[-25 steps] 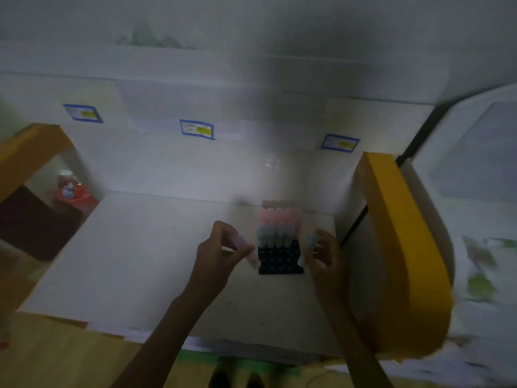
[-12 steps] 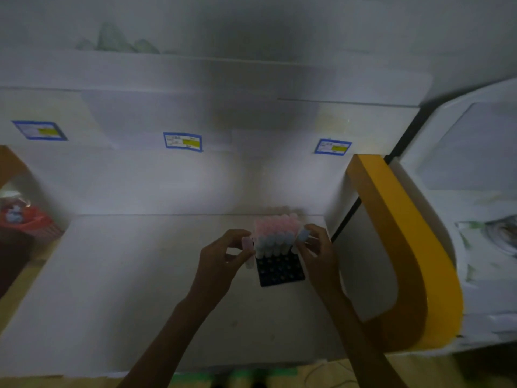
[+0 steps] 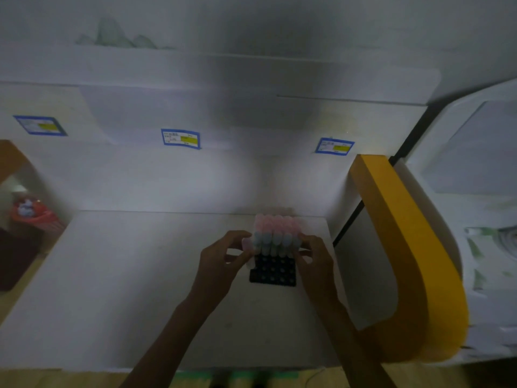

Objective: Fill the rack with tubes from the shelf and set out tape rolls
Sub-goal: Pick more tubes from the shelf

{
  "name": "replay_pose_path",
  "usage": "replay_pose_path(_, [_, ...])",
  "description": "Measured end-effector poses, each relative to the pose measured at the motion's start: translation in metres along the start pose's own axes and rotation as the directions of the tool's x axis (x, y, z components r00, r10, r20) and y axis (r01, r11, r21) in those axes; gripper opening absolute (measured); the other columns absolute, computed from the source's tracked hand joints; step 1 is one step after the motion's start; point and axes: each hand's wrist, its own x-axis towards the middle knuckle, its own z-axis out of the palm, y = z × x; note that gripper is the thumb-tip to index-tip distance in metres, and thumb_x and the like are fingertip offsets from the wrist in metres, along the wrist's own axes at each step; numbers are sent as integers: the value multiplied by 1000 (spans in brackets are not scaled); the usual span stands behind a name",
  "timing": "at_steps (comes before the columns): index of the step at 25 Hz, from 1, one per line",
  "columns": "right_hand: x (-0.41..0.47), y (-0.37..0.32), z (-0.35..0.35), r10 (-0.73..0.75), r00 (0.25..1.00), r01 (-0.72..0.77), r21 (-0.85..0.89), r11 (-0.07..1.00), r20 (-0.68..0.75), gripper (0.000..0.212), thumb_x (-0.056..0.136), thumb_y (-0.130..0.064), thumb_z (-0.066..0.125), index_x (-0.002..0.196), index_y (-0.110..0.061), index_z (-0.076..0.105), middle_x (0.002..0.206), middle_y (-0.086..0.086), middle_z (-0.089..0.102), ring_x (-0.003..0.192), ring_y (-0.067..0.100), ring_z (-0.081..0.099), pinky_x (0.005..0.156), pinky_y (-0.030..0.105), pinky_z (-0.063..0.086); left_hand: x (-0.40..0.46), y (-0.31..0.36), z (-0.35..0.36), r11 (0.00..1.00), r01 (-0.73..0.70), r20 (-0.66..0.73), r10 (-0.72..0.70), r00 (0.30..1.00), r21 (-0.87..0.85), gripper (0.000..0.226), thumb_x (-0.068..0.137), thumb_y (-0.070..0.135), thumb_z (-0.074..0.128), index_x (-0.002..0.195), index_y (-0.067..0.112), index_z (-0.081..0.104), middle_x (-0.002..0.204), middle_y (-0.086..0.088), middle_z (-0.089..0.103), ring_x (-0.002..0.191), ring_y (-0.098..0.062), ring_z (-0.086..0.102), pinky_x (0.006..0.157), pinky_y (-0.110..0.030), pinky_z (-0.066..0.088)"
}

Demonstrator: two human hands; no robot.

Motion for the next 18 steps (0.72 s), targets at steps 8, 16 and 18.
replay_pose_path(8, [-2,7,0,83,996,-75,-185,980,41,23,95,-35,59,118,-31,56,112,-9,59,102,11,56,87,31,50,-2,-5,2,1000,7,2,-7,1000,22,27,84,12,73,102,28,61,96,21,64,86,4,63,65,-14,53])
replay_pose_path(16, [-9,-3,-20,-83,991,107,-241,965,108,67,82,-21,71,142,-21,41,142,2,46,130,15,40,108,31,33,5,-13,14,997,-54,11,53,999,47,25,84,11,73,108,14,67,98,6,65,90,6,60,69,-9,51])
replay_pose_path(18, [-12,-7,-22,-98,991,115,-209,971,92,65,83,-21,70,141,-16,42,143,5,46,131,14,39,110,33,33,7,-17,17,991,-104,23,103,994,84,25,83,7,73,107,10,67,97,5,62,89,11,57,69,-5,48])
